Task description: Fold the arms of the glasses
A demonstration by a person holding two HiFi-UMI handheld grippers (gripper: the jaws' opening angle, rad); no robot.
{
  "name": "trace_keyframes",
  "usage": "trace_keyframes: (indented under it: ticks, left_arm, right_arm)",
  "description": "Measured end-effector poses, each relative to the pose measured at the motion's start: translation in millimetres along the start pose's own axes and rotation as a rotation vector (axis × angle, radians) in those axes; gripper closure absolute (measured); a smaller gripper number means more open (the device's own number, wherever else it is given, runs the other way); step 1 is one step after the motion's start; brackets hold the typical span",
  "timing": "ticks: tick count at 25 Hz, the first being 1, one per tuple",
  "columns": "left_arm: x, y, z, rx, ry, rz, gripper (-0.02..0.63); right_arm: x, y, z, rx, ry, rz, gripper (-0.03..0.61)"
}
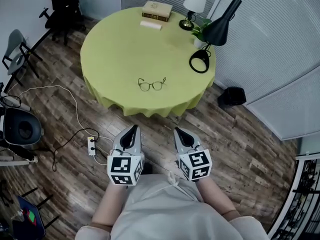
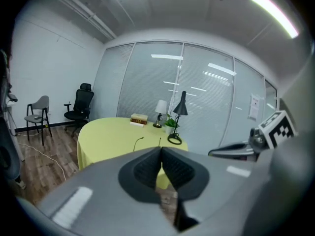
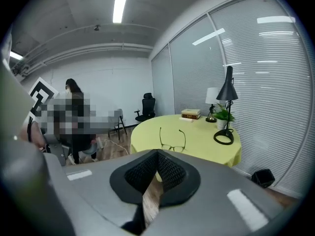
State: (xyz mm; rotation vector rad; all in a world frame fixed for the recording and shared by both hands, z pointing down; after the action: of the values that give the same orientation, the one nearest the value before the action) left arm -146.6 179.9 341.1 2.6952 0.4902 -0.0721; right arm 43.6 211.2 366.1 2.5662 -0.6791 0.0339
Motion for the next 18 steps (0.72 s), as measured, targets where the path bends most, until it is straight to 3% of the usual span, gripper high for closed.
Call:
trace_keyframes:
  ticks: [8, 18]
  left_arm:
    - [-57, 67, 6, -0.088, -0.028, -0.03, 0.607]
    - [-73, 148, 4, -0.165, -0.045, 0.063, 0.607]
  right_arm:
    - [8, 73, 16, -0.074, 0.021, -0.018, 0.58]
    - [86, 141, 27, -0.147, 0.016, 0.04, 0.58]
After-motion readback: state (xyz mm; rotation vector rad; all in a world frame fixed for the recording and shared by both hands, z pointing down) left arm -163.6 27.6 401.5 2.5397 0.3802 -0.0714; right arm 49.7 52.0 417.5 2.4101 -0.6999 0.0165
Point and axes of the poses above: the fingertips, and each gripper's own axes: y forward along the fingers, x to its right, z out of its top, the point moved 6 cm from there along -y, backward along the fingers, and after that the axes turned 10 degrees about z, right-handed, at the moved point
